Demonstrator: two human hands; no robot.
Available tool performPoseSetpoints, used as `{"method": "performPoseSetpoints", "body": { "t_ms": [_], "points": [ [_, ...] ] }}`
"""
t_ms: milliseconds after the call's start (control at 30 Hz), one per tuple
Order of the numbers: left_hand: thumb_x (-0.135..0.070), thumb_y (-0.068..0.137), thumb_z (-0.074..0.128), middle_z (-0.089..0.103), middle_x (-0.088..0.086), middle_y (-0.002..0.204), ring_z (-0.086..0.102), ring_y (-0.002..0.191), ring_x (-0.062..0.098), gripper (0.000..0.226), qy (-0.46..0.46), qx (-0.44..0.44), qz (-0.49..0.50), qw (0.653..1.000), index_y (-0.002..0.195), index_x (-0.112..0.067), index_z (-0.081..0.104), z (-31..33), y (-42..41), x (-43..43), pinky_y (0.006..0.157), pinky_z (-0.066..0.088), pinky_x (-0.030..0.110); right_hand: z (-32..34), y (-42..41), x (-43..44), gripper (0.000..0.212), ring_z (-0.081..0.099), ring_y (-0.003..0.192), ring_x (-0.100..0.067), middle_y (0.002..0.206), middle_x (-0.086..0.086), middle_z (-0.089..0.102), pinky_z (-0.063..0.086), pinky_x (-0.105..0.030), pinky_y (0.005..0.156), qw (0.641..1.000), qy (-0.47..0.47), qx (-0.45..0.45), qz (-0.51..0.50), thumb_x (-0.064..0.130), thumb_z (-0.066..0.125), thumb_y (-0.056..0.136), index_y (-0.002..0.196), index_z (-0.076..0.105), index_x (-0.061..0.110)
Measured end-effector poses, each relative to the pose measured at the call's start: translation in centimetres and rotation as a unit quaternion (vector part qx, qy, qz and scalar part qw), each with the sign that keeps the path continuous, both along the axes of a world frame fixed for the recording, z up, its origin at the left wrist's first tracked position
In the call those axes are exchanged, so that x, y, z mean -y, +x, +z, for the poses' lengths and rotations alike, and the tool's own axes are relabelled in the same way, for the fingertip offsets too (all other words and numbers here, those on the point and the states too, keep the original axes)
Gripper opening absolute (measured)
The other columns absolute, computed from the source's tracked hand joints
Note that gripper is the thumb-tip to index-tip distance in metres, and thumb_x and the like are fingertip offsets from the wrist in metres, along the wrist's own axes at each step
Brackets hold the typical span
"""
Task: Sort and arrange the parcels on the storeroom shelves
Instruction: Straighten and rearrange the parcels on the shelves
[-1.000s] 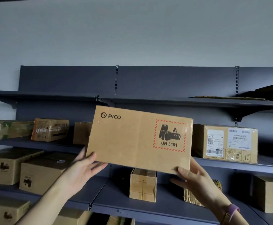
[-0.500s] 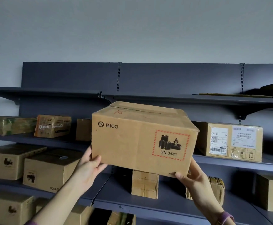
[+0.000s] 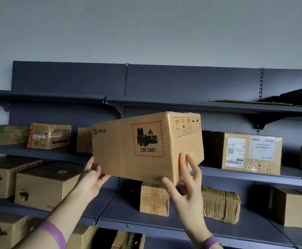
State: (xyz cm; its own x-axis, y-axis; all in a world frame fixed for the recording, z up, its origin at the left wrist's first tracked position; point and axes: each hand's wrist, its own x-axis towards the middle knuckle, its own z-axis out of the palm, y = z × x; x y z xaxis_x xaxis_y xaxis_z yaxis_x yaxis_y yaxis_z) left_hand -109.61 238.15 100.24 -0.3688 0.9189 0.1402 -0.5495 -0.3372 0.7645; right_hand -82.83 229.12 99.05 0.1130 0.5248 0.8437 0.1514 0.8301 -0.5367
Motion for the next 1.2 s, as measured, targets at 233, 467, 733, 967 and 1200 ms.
{"method": "performPoseSetpoints", "body": {
  "t_ms": [233,467,733,967,1200],
  "points": [
    [0.007,0.095,0.044,0.056,0.004,0.136,0.057,0.117,0.021,0.047,0.087,0.043,-0.084,0.992,0.130,-0.022,0.056,0.4,-0.6,1.8,0.077,0.058,0.042,0.6,1.4,-2.4,0.063,0.064,0.115,-0.015,0.135,0.009,0.059,0.059,-0.036,0.082,0.974,-0.083,-0.165,0.131,0.034,0.060,0.086,0.145,0.037,0.042],
    [-0.050,0.091,0.050,0.054,0.017,0.132,0.066,0.104,0.033,0.054,0.072,0.138,-0.152,0.976,0.138,-0.022,0.047,1.0,0.1,3.8,0.072,0.059,0.045,1.5,4.2,-5.5,0.034,0.059,0.120,-0.031,0.129,-0.011,0.064,0.058,-0.041,0.083,0.913,-0.169,-0.318,0.190,0.030,0.043,0.102,0.132,0.056,0.021],
    [-0.063,0.089,0.046,0.056,0.015,0.136,0.056,0.123,0.031,0.056,0.090,0.076,-0.249,0.961,0.131,-0.027,0.058,0.8,0.5,5.0,0.099,0.048,0.049,0.4,4.3,-7.2,0.025,0.063,0.111,-0.024,0.126,-0.011,0.064,0.061,-0.033,0.072,0.910,-0.247,-0.303,0.141,0.029,0.044,0.103,0.122,0.058,0.020],
    [-0.046,0.091,0.054,0.063,0.015,0.127,0.063,0.114,0.029,0.048,0.160,0.070,-0.207,0.963,0.131,-0.020,0.055,1.4,3.4,5.6,0.083,0.056,0.044,1.8,0.3,-5.6,0.058,0.068,0.101,-0.006,0.133,0.014,0.058,0.058,-0.024,0.067,0.944,-0.213,-0.157,0.195,0.035,0.050,0.097,0.150,0.027,0.038],
    [-0.016,0.083,0.059,0.061,0.013,0.130,0.057,0.122,0.027,0.053,0.163,0.062,-0.185,0.967,0.136,-0.016,0.050,2.5,6.5,5.9,0.090,0.053,0.041,2.1,-1.1,-2.6,0.053,0.061,0.120,-0.011,0.136,0.012,0.059,0.057,-0.030,0.081,0.964,-0.121,-0.061,0.228,0.049,0.049,0.096,0.146,0.034,0.043]
  ]
}}
